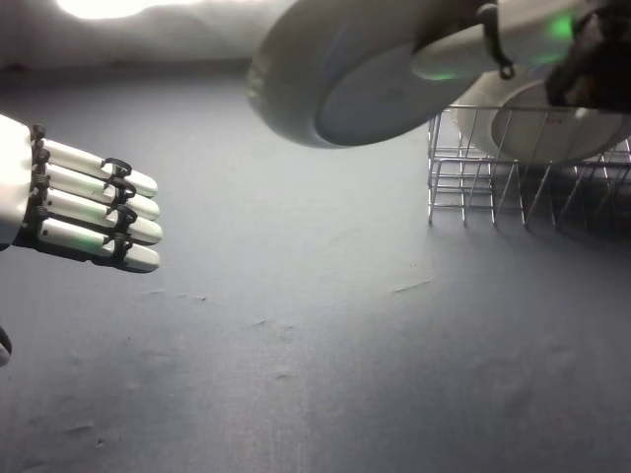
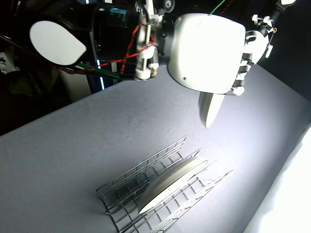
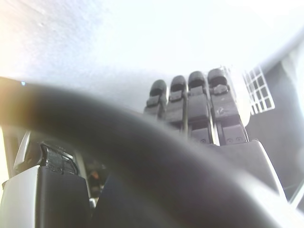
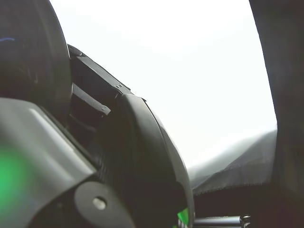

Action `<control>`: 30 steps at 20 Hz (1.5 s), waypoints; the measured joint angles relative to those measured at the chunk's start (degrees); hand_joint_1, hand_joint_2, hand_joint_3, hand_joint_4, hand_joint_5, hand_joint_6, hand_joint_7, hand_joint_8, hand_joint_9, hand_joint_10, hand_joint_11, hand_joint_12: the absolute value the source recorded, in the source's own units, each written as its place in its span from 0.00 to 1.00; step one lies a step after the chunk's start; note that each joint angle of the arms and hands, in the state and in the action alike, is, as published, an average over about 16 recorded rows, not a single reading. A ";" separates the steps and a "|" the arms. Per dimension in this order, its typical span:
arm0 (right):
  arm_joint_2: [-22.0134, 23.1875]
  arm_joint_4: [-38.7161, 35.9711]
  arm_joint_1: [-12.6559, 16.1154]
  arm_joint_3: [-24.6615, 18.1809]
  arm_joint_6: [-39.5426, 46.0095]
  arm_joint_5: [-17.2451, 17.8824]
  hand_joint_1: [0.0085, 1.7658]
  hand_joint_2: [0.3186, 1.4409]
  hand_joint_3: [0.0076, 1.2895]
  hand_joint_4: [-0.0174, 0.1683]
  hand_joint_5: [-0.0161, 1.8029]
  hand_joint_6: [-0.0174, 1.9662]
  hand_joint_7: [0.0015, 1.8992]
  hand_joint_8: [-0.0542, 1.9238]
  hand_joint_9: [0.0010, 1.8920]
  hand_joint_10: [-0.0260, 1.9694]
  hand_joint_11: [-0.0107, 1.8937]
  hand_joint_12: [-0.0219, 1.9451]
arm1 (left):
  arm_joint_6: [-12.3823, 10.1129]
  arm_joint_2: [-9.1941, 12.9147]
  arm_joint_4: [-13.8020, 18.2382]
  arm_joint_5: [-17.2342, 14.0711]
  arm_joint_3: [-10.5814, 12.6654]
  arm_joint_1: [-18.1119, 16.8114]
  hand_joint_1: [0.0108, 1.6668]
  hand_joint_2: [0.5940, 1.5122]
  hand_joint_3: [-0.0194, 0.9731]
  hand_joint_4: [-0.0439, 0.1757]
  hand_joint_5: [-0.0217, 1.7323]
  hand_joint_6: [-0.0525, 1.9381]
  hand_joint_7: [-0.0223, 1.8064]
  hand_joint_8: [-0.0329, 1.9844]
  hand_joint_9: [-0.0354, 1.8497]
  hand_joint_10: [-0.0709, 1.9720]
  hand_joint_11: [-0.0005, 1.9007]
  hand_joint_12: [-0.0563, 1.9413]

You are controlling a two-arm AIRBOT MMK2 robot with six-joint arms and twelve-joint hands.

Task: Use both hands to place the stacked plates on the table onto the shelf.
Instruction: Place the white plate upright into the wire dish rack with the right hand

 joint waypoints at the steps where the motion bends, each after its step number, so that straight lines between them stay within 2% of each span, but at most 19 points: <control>1: 0.72 0.00 -0.24 -0.45 -0.16 -0.18 0.80 0.58 0.00 0.05 0.52 0.50 0.55 0.46 0.51 0.54 0.43 0.66 | 0.00 0.00 0.02 -0.02 -0.03 0.02 0.00 0.59 0.03 0.23 0.04 0.03 0.03 0.02 0.03 0.04 0.01 0.03; 10: 6.35 0.03 -3.34 -2.18 -1.46 -0.81 0.80 0.58 0.00 0.05 0.52 0.50 0.55 0.46 0.50 0.55 0.42 0.67 | 0.01 0.05 0.02 0.16 -2.06 -0.67 0.00 0.60 0.03 0.23 0.04 0.03 0.03 0.02 0.03 0.04 0.01 0.03; 18: 8.48 0.11 -7.10 -1.17 -2.33 0.58 0.80 0.58 0.00 0.06 0.52 0.51 0.55 0.46 0.50 0.55 0.42 0.67 | -0.10 0.06 -0.46 1.66 -6.74 -2.02 0.00 0.60 0.03 0.23 0.04 0.03 0.03 0.02 0.03 0.04 0.01 0.03; 23: 8.77 0.27 -9.53 0.12 -3.12 2.30 0.79 0.58 0.00 0.06 0.52 0.51 0.55 0.46 0.50 0.54 0.42 0.67 | -0.13 0.00 -0.52 4.10 -10.20 -2.64 0.00 0.60 0.03 0.23 0.04 0.03 0.03 0.02 0.03 0.04 0.01 0.03; 30: 8.98 0.57 -13.05 1.53 -4.84 4.68 0.79 0.58 0.00 0.07 0.52 0.51 0.55 0.46 0.50 0.55 0.42 0.67 | 0.45 -0.31 -0.24 9.50 -14.22 -2.74 0.00 0.60 0.03 0.23 0.04 0.03 0.03 0.02 0.03 0.04 0.01 0.03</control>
